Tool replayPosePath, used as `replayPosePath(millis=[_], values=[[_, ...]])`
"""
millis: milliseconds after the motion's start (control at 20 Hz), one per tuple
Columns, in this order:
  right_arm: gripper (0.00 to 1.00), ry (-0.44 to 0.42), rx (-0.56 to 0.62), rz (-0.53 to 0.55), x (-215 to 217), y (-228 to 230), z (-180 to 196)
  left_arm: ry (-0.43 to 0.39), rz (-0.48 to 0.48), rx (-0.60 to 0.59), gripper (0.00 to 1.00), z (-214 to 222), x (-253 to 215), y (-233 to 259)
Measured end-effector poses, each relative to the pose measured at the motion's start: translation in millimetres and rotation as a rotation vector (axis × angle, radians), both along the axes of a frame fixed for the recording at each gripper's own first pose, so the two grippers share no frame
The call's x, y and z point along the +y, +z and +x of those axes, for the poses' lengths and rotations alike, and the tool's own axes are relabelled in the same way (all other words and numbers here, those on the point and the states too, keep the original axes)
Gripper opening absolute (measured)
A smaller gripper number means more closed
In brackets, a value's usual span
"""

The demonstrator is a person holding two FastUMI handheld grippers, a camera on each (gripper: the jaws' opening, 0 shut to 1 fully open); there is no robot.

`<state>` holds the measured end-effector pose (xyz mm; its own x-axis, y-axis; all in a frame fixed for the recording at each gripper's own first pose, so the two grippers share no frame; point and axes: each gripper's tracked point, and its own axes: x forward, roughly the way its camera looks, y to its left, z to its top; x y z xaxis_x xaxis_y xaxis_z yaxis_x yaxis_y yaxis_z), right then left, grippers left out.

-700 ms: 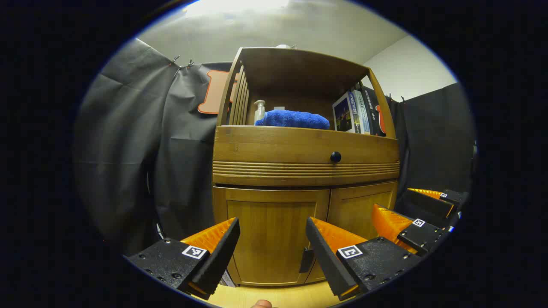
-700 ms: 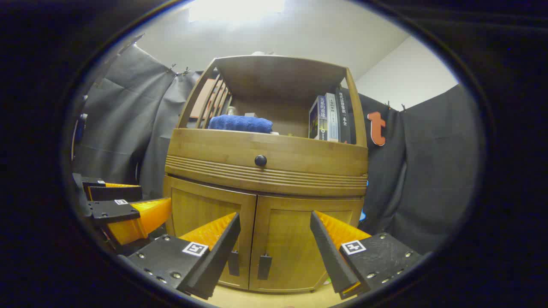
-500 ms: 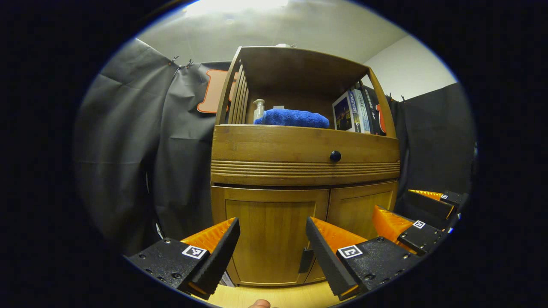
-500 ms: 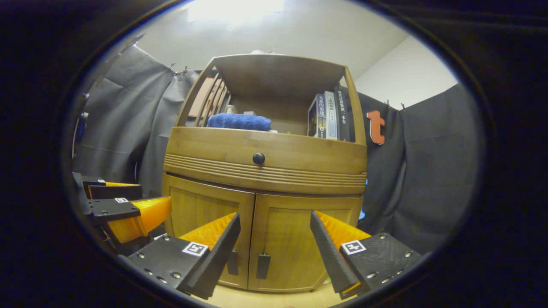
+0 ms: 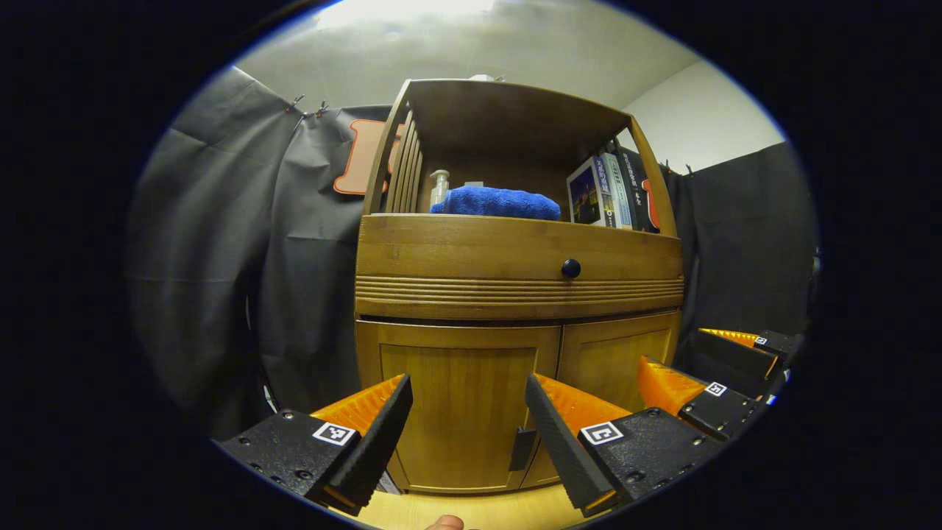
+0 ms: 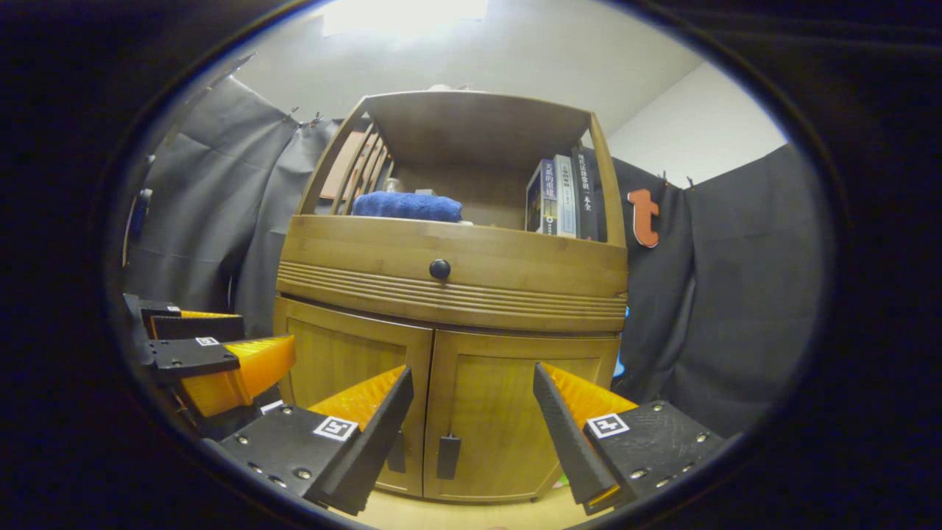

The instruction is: Open the right door of the double-door shoe cabinet with the right hand, and open the left door with the left hand.

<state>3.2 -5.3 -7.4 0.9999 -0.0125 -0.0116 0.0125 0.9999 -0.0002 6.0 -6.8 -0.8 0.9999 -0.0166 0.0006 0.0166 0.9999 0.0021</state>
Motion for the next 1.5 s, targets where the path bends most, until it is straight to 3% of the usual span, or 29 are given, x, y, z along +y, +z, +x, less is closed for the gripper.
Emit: replayPosePath(millis=[100, 500, 1150, 1350, 1450, 1500], values=[[0.96, 0.003, 0.004, 0.005, 1.2, -2.3, 1.0, 0.002, 0.0, -0.001, 0.92, -0.2, 1.0, 0.2], [0.96, 0.015, 0.096, 0.033, 8.3, -54.4, 19.5, 0.052, 0.017, 0.006, 0.95, -4.4, 24.8, -2.3], [0.98, 0.056, 0.31, 0.042, 33.7, -176.3, 82.9, 0.287, 0.077, 0.018, 0.92, -15.8, 119.5, -3.0], [0.78, 0.058, 0.365, 0.051, 35.5, -199.5, 94.5, 0.326, 0.091, 0.026, 0.95, -18.7, 135.0, -4.5], [0.65, 0.037, 0.369, 0.033, 32.6, -205.0, 98.4, 0.337, 0.092, 0.033, 0.92, -20.5, 139.8, -6.3], [0.5, 0.036, 0.368, 0.027, 31.6, -208.9, 102.2, 0.342, 0.09, 0.035, 0.92, -21.0, 141.2, -6.3]])
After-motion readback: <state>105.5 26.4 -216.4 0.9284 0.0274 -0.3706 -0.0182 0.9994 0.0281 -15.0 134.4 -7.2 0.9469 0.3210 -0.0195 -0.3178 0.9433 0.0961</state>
